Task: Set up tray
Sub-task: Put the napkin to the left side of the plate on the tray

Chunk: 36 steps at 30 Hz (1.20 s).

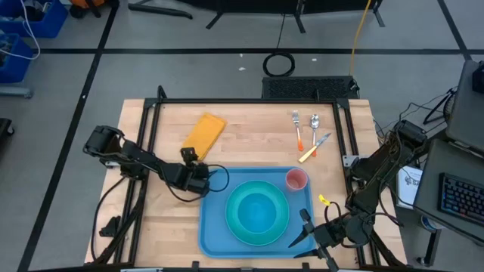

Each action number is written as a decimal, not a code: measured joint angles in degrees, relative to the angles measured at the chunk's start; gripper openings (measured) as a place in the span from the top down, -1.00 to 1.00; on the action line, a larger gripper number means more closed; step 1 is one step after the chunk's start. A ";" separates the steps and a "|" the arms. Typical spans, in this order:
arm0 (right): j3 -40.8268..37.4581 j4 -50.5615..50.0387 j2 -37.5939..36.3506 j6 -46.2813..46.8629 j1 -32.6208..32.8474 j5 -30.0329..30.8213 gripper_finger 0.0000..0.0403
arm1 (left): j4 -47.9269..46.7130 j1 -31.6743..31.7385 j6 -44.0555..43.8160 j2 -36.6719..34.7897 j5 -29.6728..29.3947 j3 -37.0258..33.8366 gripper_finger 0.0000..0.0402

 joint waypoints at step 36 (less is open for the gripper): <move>-7.34 12.82 0.00 -1.68 0.00 0.00 0.34 | 7.61 9.77 4.07 0.61 5.18 -0.22 0.94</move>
